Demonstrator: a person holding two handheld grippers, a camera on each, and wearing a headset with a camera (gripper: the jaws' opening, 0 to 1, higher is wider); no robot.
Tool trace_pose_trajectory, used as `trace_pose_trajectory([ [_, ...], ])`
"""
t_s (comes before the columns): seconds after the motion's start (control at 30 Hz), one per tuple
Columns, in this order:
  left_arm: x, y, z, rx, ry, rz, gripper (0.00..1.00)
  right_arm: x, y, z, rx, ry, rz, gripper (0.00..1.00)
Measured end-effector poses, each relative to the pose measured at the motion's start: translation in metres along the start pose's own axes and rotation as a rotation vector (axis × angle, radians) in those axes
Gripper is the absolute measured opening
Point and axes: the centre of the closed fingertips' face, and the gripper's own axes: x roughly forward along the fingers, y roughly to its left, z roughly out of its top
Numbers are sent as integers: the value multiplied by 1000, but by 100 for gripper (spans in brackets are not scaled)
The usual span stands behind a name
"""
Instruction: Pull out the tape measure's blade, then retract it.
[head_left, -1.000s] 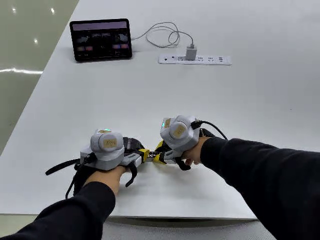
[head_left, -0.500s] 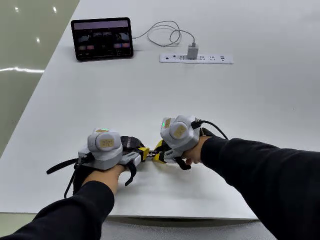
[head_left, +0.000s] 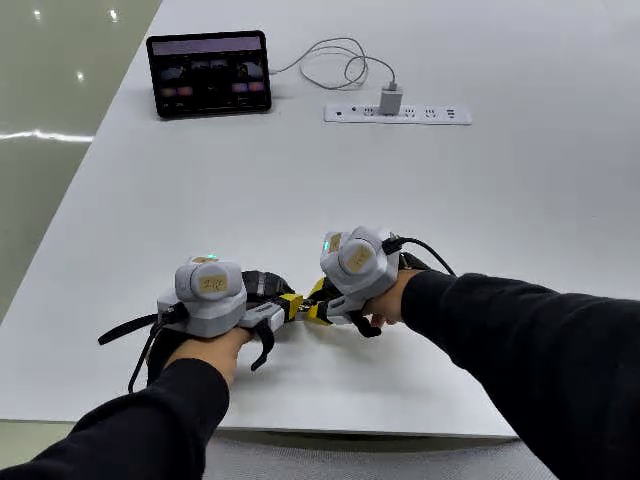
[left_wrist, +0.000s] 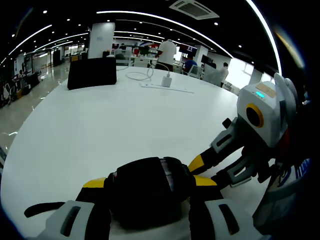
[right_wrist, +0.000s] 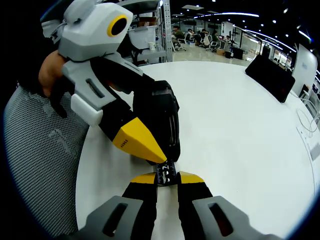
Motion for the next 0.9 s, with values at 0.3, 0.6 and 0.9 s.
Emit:
trace_pose_trajectory([
  [0.3, 0, 0, 0, -6, -2, -5, 59, 4, 2, 5, -8, -6, 12, 11],
  [0.6, 0, 0, -1, -4, 1, -6, 59, 5, 3, 7, -30, 3, 21, 11],
  [0.9, 1, 0, -1, 0, 4, -7, 59, 2, 2, 2, -8, -20, 19, 12],
])
